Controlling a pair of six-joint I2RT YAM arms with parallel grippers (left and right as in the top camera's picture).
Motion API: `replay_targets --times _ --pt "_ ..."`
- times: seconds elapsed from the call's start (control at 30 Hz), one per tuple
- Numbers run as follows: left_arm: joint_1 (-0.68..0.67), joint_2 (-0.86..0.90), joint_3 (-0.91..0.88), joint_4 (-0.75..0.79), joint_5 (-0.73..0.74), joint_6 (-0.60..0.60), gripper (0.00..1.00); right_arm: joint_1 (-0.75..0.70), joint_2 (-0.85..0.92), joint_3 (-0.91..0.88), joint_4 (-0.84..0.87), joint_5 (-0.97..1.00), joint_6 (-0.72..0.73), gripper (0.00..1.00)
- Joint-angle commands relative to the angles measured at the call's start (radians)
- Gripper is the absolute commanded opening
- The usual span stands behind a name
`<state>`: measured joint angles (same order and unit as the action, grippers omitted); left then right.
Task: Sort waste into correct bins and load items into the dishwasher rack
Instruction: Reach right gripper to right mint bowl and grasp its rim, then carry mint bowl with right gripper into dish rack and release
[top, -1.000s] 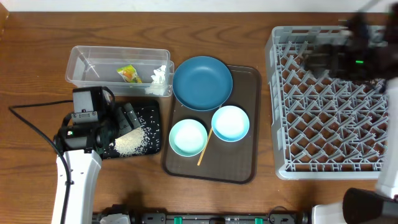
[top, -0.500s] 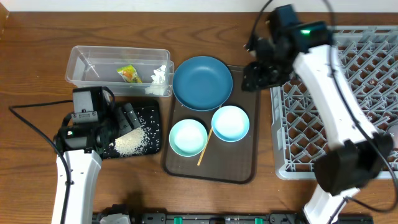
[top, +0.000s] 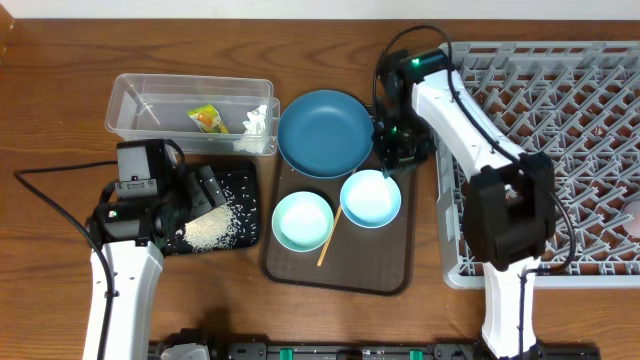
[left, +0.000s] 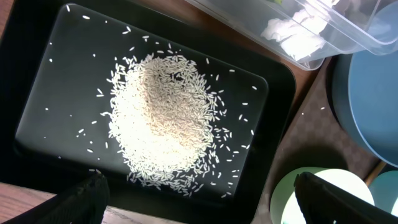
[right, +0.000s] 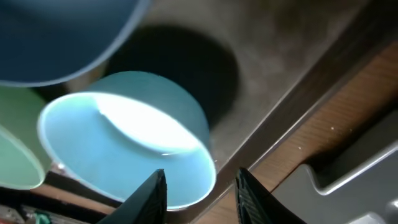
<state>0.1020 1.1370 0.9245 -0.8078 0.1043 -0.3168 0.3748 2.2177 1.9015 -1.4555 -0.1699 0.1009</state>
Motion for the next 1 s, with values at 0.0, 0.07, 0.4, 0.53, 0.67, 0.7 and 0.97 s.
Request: replay_targets --times 0.0,0.07,0.4,0.53,0.67,0.7,0.97 --pt "0.004 0.002 0.009 -0.003 -0.012 -0.001 0.98 0.020 0.003 -0.027 0.001 0.062 0.044 0.35" --pt "0.004 0.002 0.009 -0.003 -0.012 -0.001 0.98 0.020 0.003 -0.050 0.005 0.062 0.044 0.35" --pt "0.004 0.002 0.009 -0.003 -0.011 -0.001 0.98 0.049 0.003 -0.151 0.076 0.031 0.045 0.15" --pt "0.004 0.002 0.009 -0.003 -0.012 -0.001 0.98 0.053 0.003 -0.153 0.079 0.032 0.049 0.01" --pt "0.004 0.002 0.009 -0.003 -0.012 -0.001 0.98 0.051 -0.002 -0.152 0.078 0.040 0.048 0.01" --pt "0.004 0.002 0.009 -0.003 -0.012 -0.001 0.98 0.050 -0.009 -0.152 0.075 0.052 0.048 0.01" --pt "0.004 0.002 0.009 -0.003 -0.012 -0.001 0.98 -0.006 -0.232 -0.147 0.080 0.198 0.068 0.01"
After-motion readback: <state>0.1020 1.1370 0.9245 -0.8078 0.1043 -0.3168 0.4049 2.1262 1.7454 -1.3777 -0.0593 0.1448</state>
